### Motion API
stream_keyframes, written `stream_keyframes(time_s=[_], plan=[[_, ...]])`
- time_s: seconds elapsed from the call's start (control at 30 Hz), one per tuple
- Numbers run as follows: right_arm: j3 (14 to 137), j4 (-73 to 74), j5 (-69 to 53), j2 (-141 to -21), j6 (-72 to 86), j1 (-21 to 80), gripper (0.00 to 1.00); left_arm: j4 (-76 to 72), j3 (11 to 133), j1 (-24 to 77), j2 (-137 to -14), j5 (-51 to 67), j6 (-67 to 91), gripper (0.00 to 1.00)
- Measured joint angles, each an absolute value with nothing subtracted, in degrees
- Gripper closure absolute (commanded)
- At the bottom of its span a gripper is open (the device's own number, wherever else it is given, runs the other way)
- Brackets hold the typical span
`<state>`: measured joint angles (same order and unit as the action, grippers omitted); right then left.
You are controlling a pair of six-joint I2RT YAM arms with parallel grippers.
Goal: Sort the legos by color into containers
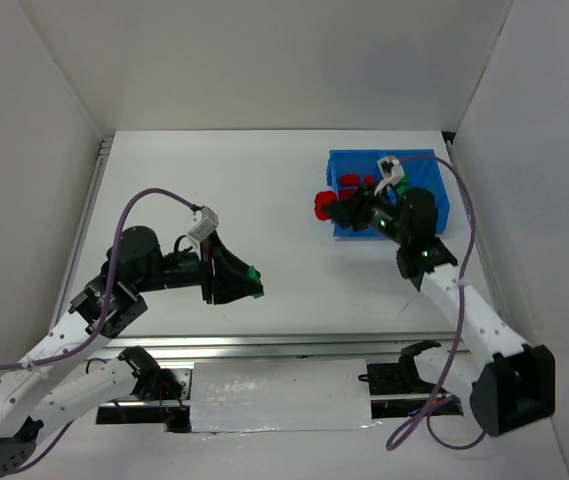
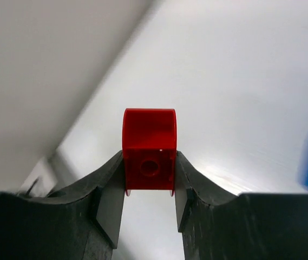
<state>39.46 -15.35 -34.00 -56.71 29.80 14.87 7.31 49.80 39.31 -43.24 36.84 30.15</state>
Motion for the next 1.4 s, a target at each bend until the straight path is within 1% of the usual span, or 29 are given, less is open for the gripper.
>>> stream_keyframes(time_s=[0.07, 0.13, 0.2, 0.23, 0.3, 0.33, 0.37, 0.4, 0.43, 0.5, 0.53, 0.57, 0.67, 0.77, 0.83, 0.9, 1.03, 1.1, 1.13, 1.23, 1.4], plan=[[48.8, -6.7, -22.3, -65.3, 28.6, 14.5, 0.98, 7.7, 50.0, 39.3, -43.2, 36.0, 30.1, 1.0], [58.6, -1.1, -11.9, -75.1, 28.0, 13.3, 0.96, 8.4, 50.0, 39.3, -43.6, 35.1, 30.0, 1.0], [67.8, 4.5, -3.2, -84.1, 27.7, 12.1, 0.9, 9.6, 50.0, 39.3, -44.0, 34.2, 30.0, 1.0], [71.9, 6.9, 0.2, -88.2, 27.5, 11.6, 0.88, 10.2, 50.0, 39.3, -44.1, 33.5, 30.0, 1.0], [80.3, 12.5, 5.8, -96.0, 27.1, 10.7, 0.8, 11.5, 50.0, 39.3, -44.1, 32.5, 29.9, 1.0], [84.0, 14.6, 7.7, -99.7, 26.9, 10.4, 0.8, 12.1, 50.1, 39.3, -44.0, 31.8, 29.9, 1.0], [86.6, 16.4, 8.6, -102.0, 26.6, 10.2, 0.74, 12.5, 50.1, 39.3, -43.9, 31.3, 29.9, 1.0], [90.3, 18.6, 9.6, -105.9, 26.2, 10.1, 0.62, 13.0, 50.2, 39.3, -43.9, 31.0, 29.9, 1.0], [93.1, 20.9, 10.3, -108.6, 25.8, 10.1, 0.45, 13.6, 50.3, 39.3, -43.8, 30.4, 29.9, 1.0], [97.0, 24.4, 11.2, -112.5, 25.8, 10.1, 0.18, 14.4, 50.5, 39.3, -43.4, 29.5, 29.9, 1.0], [97.8, 25.6, 11.4, -113.4, 25.5, 10.1, 0.14, 14.8, 50.7, 39.3, -43.4, 29.1, 29.9, 1.0], [97.9, 26.7, 11.4, -113.6, 25.5, 10.1, 0.01, 15.1, 50.9, 39.3, -43.3, 28.7, 29.9, 1.0], [96.0, 28.3, 11.0, -111.7, 25.7, 10.1, 0.0, 15.1, 51.2, 39.3, -43.2, 27.2, 30.1, 1.0], [89.1, 27.6, 9.0, -103.9, 25.9, 10.3, 0.0, 15.0, 51.3, 39.3, -43.4, 25.2, 31.1, 1.0], [80.6, 24.4, 6.2, -94.6, 24.8, 11.3, 0.0, 16.2, 52.4, 39.3, -44.4, 22.3, 33.8, 1.0], [71.4, 20.7, 2.7, -83.5, 22.5, 14.5, 0.01, 18.9, 55.6, 39.3, -46.7, 18.5, 37.3, 1.0], [50.7, 4.1, -10.5, -59.9, 17.0, 26.5, 0.02, 22.3, 61.5, 38.9, -52.1, 13.0, 46.0, 1.0], [43.2, -2.5, -15.8, -52.1, 15.4, 31.9, 0.02, 22.3, 61.7, 38.7, -53.1, 12.1, 50.3, 1.0], [40.3, -6.3, -16.6, -49.4, 14.9, 34.9, 0.04, 22.3, 61.3, 38.7, -53.2, 12.1, 53.1, 1.0], [36.7, -12.3, -16.1, -47.6, 14.0, 42.8, 0.05, 21.9, 59.6, 38.5, -53.1, 12.0, 60.0, 1.0], [36.6, -17.5, -11.0, -50.9, 13.8, 51.3, 0.08, 21.4, 57.0, 38.5, -53.5, 12.0, 67.6, 1.0]])
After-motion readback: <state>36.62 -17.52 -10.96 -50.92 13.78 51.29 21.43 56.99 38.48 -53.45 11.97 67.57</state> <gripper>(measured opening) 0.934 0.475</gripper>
